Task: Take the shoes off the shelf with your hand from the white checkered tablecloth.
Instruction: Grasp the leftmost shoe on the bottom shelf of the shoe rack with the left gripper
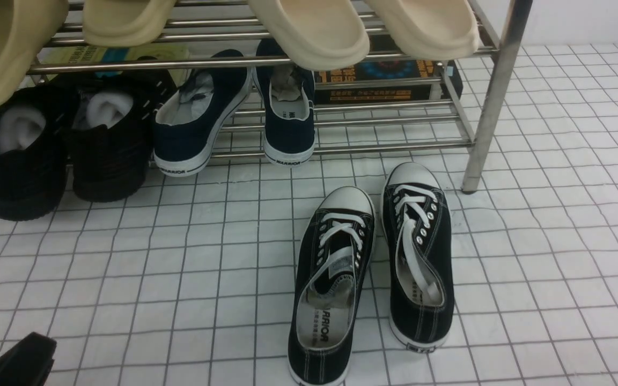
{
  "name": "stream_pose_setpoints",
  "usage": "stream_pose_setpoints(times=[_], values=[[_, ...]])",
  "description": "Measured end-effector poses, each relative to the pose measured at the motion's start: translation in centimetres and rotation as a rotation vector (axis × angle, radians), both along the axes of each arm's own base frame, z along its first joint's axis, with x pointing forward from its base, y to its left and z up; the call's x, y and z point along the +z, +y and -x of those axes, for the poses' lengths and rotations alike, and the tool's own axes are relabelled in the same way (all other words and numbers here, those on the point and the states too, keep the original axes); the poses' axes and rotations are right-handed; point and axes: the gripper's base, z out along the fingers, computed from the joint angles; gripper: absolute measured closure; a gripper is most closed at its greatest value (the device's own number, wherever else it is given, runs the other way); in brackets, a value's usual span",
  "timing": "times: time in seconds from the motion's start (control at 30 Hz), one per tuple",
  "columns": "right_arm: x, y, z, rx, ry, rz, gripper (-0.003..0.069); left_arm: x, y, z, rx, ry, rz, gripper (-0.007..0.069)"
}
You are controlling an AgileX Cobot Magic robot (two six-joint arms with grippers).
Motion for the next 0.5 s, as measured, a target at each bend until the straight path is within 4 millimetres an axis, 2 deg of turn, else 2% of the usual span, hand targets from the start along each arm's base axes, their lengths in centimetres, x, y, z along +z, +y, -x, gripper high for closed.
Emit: stream_pose_setpoints(times=[0.27, 0.37, 0.5], values=[[0.0, 0.0, 0.0, 0.0, 0.0, 0.0, 0.048, 1.7, 1.0, -0.1, 0.103, -0.17, 0.144, 0.0386], [0.0, 0.0, 0.0, 0.0, 0.0, 0.0, 0.0479, 3.3, 1.7, 0.2, 0.18, -0.32, 0.142, 0.0434], [0.0, 0.0, 0.0, 0.0, 0.0, 0.0, 0.0475, 6.9, 1.9, 0.9, 0.211, -0.443, -0.001, 0.054]])
